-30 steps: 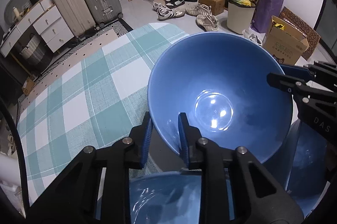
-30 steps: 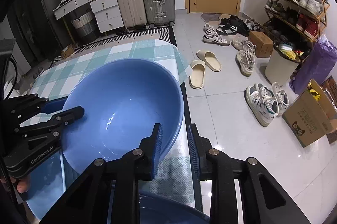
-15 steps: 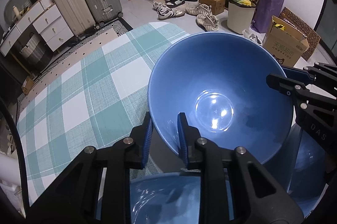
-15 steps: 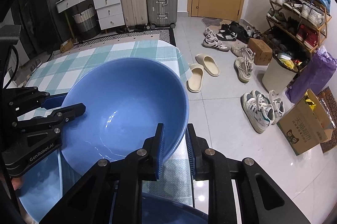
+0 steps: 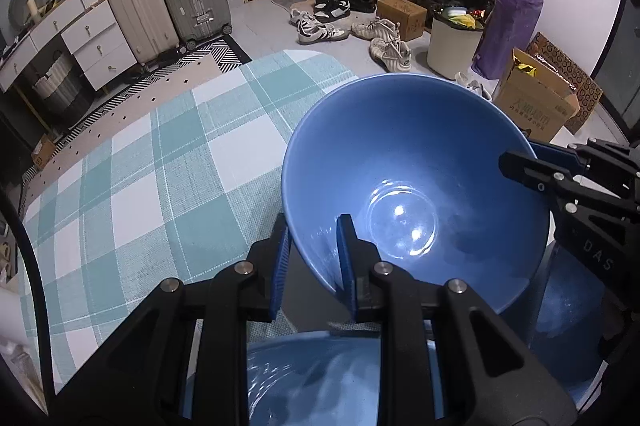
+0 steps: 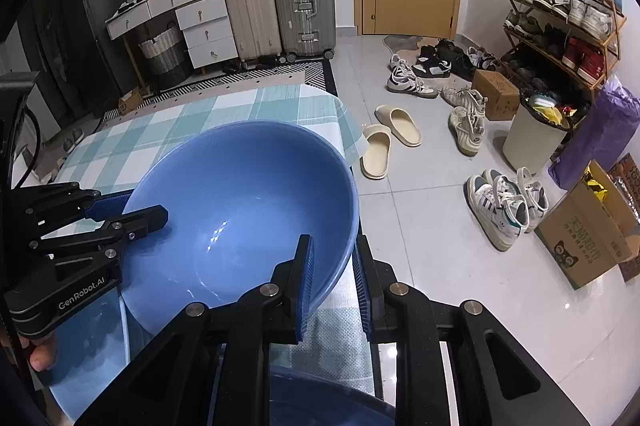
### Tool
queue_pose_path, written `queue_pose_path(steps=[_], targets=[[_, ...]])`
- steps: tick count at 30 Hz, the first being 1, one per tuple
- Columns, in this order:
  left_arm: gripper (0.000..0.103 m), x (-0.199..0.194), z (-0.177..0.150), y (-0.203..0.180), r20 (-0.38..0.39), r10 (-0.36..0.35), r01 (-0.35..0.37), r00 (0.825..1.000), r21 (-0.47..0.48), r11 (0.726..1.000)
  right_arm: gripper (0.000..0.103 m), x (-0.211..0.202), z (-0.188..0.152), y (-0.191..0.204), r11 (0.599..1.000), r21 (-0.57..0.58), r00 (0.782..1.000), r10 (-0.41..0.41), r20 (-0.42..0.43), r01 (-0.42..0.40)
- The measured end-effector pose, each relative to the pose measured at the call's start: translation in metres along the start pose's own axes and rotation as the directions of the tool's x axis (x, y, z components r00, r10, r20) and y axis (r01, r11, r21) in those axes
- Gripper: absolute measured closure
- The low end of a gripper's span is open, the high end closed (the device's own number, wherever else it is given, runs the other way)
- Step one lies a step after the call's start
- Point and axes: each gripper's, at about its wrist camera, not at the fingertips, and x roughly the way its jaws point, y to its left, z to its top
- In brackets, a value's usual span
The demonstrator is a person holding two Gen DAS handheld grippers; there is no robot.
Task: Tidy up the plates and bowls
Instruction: 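Lift the light-blue bowl off the tablecloth with both grippers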
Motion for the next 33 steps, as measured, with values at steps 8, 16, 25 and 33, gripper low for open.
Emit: queue_pose_path(steps=[8,16,25,33], targets=[[0.083,-0.019,0.003,0.002,0.041,-0.006,0.007,0.999,-0.017,1.000,0.083,-0.009,0.002,0.001,1.000,-0.004,1.000,0.001,0.029,-0.001],[0.083,-0.046,0.005,0.001,0.085,-0.008,0.010,0.996,-0.027,1.000,0.083,-0.027,0.004,0.006,1.000,-0.007,0.997,-0.004,0.072,0.004],[0.083,-0.084,0.005,-0.002,0.133,-0.006,0.010,0.991,-0.032,0.999,0.083,-0.052,0.008,0.013,1.000,-0.014,0.993,-0.011,0.119,0.013],[0.083,-0.121,-0.002,-0.003,0.174,0.004,0.003,0.985,-0.041,0.999,0.083,-0.079,0.007,0.025,1.000,-0.026,0.988,-0.010,0.157,0.015]])
